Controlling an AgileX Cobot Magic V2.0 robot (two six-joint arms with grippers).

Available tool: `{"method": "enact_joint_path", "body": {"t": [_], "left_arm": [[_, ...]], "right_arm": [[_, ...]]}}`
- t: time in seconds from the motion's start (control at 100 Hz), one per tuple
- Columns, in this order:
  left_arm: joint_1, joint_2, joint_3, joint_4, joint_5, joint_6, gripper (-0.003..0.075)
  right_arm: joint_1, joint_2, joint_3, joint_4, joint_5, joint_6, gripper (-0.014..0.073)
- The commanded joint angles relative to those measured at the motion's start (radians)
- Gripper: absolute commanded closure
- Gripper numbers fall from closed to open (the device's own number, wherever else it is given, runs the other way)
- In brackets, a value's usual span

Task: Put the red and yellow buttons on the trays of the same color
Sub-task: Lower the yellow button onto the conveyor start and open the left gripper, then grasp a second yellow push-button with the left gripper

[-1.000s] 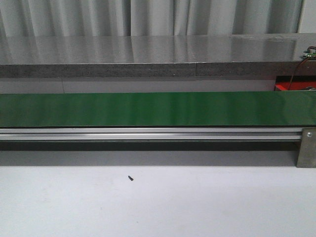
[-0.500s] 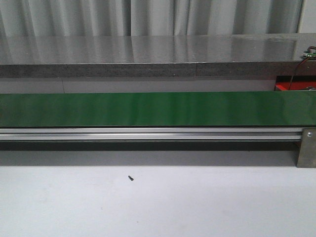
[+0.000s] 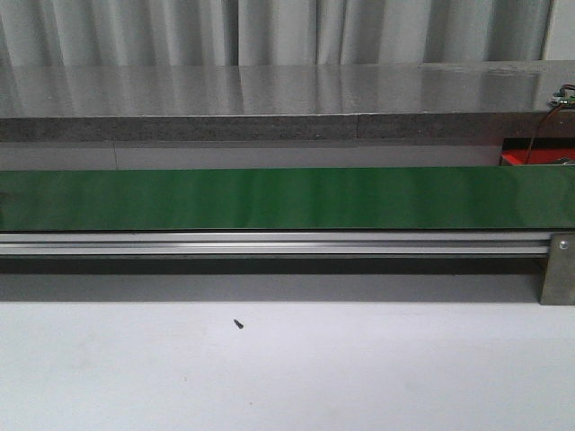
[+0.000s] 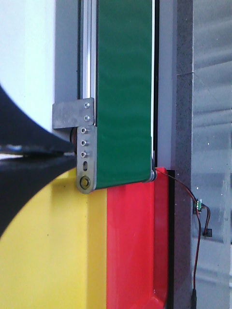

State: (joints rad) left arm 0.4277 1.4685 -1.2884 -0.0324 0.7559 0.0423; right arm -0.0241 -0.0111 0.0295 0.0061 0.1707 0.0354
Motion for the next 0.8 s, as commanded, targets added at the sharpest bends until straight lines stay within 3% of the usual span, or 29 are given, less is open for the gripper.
{"method": "enact_joint_path", "body": {"t": [0.0,0.28,0.45,0.79], "left_arm": [[0.090,-0.037,0.008,0.020,-0.048,-0.022,0.0104],[0.293,-0.037,0.148,0.081,-0.220,-0.108,0.0135],[0.301,0.002,0.189,0.078,-0.328,-0.108,0.0135],[0.301,0.186,0.189,0.062,-0.346,-0.110,0.0135]], "right_arm": [[0.001,-0.017,-0.019,0.001,-0.085,-0.003,0.0662],[0.001,-0.017,-0.019,0.001,-0.085,-0.003,0.0662],[0.001,-0.017,-0.019,0.001,-0.085,-0.003,0.0662],[0.001,-0.017,-0.019,0.001,-0.085,-0.003,0.0662]]}}
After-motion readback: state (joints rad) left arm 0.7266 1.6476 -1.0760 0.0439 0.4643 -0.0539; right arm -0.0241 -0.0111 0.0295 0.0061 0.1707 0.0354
